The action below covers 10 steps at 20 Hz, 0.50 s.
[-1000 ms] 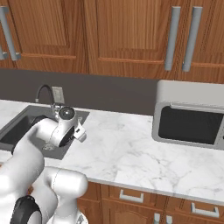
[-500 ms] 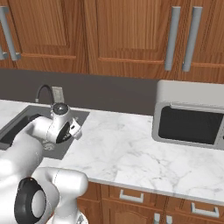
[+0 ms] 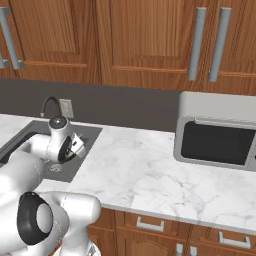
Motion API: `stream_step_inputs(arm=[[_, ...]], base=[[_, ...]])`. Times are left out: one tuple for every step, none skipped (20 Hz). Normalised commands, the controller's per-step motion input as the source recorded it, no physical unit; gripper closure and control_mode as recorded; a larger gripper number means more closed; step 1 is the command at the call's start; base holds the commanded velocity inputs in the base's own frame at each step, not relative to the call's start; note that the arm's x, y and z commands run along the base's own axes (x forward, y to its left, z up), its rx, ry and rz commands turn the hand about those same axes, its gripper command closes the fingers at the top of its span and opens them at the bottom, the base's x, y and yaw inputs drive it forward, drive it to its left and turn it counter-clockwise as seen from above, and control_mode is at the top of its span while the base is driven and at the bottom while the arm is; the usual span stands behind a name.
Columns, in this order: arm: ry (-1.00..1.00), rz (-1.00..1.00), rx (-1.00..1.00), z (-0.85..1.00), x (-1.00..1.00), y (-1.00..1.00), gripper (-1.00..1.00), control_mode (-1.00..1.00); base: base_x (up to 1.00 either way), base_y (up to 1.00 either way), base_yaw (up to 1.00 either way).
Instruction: Dump the mango and tomato from the bowl so the bowl can be washed. Place the bowl in the sink after clearing the leftovers.
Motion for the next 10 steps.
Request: stream_step_inputs(arm=[[0.0, 0.0, -0.05, -0.05, 0.04, 0.11, 1.0, -1.0], [0.0, 0.0, -0.07, 0.0, 0.04, 0.09, 1.0, -1.0], [0.0, 0.0, -0.08, 0.0, 0.05, 0.0, 1.0, -1.0], [0.0, 0.01, -0.1, 0.0, 0.04, 0.0, 1.0, -1.0], [0.0, 0.03, -0.13, -0.03, 0.0, -0.06, 1.0, -1.0], [-0.01, 0.02, -0.13, -0.04, 0.0, -0.19, 1.0, -1.0], [0.0, 0.0, -0.14, -0.06, 0.06, -0.27, 1.0, -1.0], [0.0, 0.0, -0.14, -0.04, 0.06, -0.27, 1.0, -1.0], [0.0, 0.0, -0.14, -0.04, 0.07, -0.24, 1.0, -1.0], [0.0, 0.0, -0.15, -0.04, 0.08, -0.11, 1.0, -1.0]], base=[[0.0, 0.0, 0.0], [0.0, 0.0, 0.0], [0.0, 0.0, 0.0], [0.0, 0.0, 0.0], [0.0, 0.0, 0.0], [0.0, 0.0, 0.0], [0.0, 0.0, 0.0], [0.0, 0.0, 0.0], [0.0, 0.0, 0.0], [0.0, 0.0, 0.0]])
